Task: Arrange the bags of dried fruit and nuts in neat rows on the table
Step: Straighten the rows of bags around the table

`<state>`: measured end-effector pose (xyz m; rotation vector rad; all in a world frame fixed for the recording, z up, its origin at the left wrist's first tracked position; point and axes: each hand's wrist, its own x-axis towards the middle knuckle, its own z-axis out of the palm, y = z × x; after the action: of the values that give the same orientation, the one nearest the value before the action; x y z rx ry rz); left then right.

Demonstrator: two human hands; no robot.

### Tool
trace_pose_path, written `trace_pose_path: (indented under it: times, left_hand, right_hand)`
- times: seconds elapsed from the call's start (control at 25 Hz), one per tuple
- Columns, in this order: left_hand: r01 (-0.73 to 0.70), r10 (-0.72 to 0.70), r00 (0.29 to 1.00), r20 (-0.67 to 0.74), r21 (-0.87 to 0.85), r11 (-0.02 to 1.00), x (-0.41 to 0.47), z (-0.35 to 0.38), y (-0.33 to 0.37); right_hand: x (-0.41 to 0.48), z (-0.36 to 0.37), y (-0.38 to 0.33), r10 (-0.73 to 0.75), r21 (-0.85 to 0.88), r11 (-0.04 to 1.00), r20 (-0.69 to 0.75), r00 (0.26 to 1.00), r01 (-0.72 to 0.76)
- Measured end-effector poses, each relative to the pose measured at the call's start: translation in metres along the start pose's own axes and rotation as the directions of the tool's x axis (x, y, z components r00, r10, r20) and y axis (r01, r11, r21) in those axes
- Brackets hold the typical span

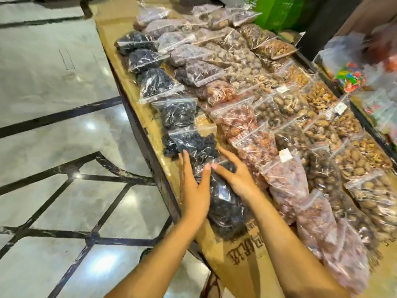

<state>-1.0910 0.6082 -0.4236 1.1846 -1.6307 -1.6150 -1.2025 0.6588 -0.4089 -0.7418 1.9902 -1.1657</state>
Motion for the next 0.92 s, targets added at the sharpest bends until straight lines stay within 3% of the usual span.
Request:
trace_pose_path:
  times: [0.16, 0.32, 0.52, 0.68, 0.76, 0.92]
  left_hand:
    - [-0.139, 0.139, 0.987, 0.079, -0.001, 0.99, -0.001, -0.019, -0.011]
    - [-0.069, 0.072, 0.994, 0.076, -0.045, 0.997, 0.001, -0.017, -0.011]
    - [-0.003, 0.028, 0.992, 0.122, -0.194, 0.981, 0.0, -0.02, -0.005]
    - [0.015, -0.024, 0.999, -0.045, -0.195, 0.981, 0.019, -0.036, 0.007]
    - [0.038, -0.067, 0.993, -0.096, -0.278, 0.96, 0.059, -0.049, 0.017]
    - [0.095, -0.089, 0.995, 0.034, -0.265, 0.96, 0.126, -0.063, 0.028]
  right_hand:
    - [-0.005, 0.019, -0.006, -0.077, -0.066, 0.995, -0.034, 0.996, 0.074]
    - [0.008, 0.025, -0.008, 0.044, -0.088, 0.995, -0.041, 0.998, -0.047]
    - [0.012, 0.018, -0.019, 0.029, -0.168, 0.985, -0.035, 0.999, -0.034]
    - [0.024, 0.024, -0.034, 0.031, -0.241, 0.969, -0.102, 0.994, -0.055]
    - [0.044, 0.024, -0.05, 0.026, -0.185, 0.982, -0.068, 0.997, -0.038]
    - [0.098, 0.023, -0.08, 0.185, 0.01, 0.983, 0.025, 0.982, -0.185]
